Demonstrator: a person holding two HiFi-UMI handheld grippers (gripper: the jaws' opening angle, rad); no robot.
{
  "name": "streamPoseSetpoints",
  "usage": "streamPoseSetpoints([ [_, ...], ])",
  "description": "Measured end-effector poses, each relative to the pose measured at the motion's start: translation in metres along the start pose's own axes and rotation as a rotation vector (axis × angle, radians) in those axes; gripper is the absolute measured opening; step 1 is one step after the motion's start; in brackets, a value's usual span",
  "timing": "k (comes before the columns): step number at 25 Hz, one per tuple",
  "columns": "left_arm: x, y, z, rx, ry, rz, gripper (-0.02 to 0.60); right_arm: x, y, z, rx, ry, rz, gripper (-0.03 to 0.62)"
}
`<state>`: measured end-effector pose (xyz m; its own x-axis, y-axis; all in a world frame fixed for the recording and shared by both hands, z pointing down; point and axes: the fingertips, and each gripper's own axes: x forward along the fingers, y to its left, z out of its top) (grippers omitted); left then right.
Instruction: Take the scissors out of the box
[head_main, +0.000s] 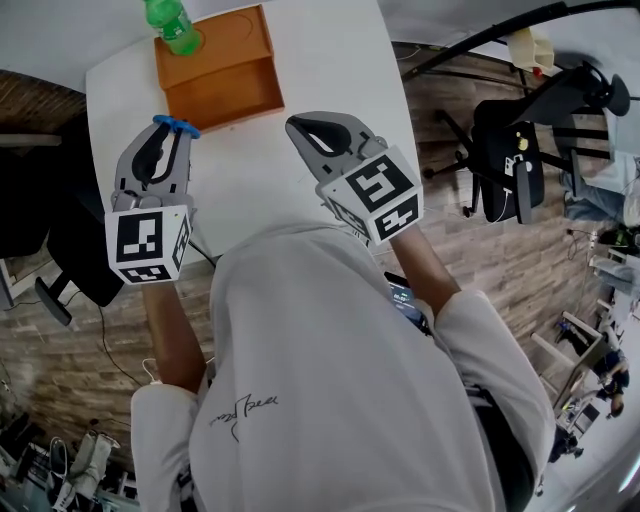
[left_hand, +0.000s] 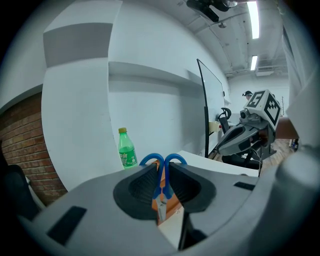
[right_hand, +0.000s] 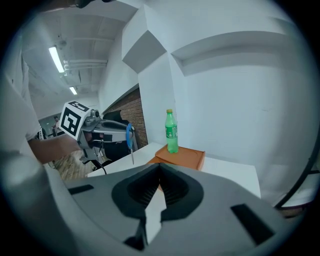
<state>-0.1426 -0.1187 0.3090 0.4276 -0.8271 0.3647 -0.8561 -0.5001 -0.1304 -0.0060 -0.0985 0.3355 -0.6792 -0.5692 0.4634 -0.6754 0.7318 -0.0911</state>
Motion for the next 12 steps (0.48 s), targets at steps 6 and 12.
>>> streamPoseSetpoints([
  [6, -0.010, 0.001, -0.002, -0.056, -0.006, 0.023, 0.083, -0.002, 0.000, -0.001, 0.011, -0.013, 0.000, 0.009],
  [12, -0.018, -0.001, -0.008, -0.125, -0.011, 0.049, 0.083, -0.004, 0.002, -0.003, 0.026, -0.025, -0.004, 0.009],
])
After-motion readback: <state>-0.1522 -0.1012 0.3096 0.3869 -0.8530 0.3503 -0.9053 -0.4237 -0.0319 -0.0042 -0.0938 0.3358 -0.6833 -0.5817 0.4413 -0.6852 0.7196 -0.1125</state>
